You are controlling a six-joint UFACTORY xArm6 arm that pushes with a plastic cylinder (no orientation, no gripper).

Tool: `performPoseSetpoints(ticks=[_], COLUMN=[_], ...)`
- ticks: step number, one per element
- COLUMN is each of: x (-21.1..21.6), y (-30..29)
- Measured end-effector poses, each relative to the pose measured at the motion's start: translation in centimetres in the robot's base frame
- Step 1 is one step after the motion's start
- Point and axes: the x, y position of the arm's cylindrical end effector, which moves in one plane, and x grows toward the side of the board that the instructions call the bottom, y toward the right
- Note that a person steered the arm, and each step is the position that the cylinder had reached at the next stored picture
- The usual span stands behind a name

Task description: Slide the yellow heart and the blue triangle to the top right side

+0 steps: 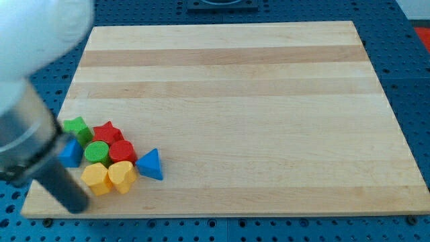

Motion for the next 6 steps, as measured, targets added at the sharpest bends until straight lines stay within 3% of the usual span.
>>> performPoseSetpoints(ticks=[1, 3, 4, 5, 6], x=[-0.8, -2.7, -6.1, -4.9, -7.3], y=[-0.8, 11.9, 13.3, 13.0, 14.1])
